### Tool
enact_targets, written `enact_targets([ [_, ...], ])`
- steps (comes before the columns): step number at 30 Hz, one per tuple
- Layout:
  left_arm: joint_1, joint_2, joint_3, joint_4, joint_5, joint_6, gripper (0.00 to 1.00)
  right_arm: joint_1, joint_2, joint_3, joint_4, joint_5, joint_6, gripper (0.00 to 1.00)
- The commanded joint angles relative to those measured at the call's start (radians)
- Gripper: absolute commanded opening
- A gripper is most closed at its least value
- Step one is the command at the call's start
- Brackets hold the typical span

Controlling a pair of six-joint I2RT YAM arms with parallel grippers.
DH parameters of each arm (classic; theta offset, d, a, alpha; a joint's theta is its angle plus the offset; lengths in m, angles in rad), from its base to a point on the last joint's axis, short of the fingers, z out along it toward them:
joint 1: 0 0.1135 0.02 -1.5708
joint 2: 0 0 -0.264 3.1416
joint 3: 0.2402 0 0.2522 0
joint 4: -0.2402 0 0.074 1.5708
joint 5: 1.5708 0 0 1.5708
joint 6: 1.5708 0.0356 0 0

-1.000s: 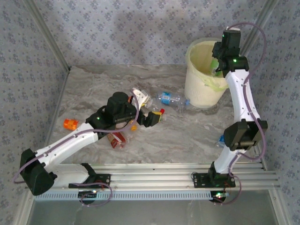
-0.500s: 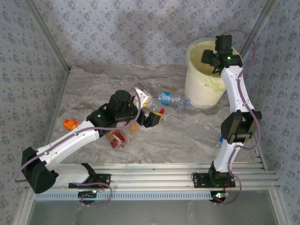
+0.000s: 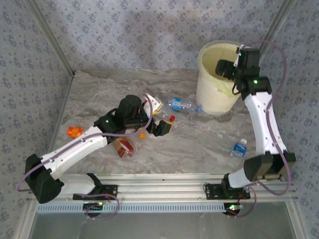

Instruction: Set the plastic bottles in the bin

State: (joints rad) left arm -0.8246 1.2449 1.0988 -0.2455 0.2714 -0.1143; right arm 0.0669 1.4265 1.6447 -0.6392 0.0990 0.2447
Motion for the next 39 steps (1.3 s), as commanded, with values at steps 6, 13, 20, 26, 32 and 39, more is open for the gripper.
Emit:
enact_targets([
  [6,-0.003,0.033,0.057,-0.062,-0.081,0.022,1.00,0.132,-0.376,-0.431,0.034,-0.035,0.134,0.94],
  [13,-0.003,0.103,0.109,-0.149,-0.133,0.055,1.00,0.187,-0.579,-0.671,0.047,-0.178,0.220,1.00],
  [20,0.003,0.226,0.219,-0.348,-0.205,0.134,1.00,0.186,-0.681,-0.835,0.097,-0.443,0.252,1.00],
  [26,0.034,0.337,0.302,-0.498,-0.210,0.206,1.00,0.185,-0.741,-0.935,0.141,-0.586,0.266,1.00],
  [32,0.042,0.474,0.396,-0.599,-0.253,0.322,1.00,0.177,-0.751,-0.954,0.111,-0.656,0.222,1.00],
  [39,0.063,0.594,0.435,-0.595,-0.221,0.398,0.99,0.148,-0.738,-0.971,0.137,-0.673,0.220,1.00],
])
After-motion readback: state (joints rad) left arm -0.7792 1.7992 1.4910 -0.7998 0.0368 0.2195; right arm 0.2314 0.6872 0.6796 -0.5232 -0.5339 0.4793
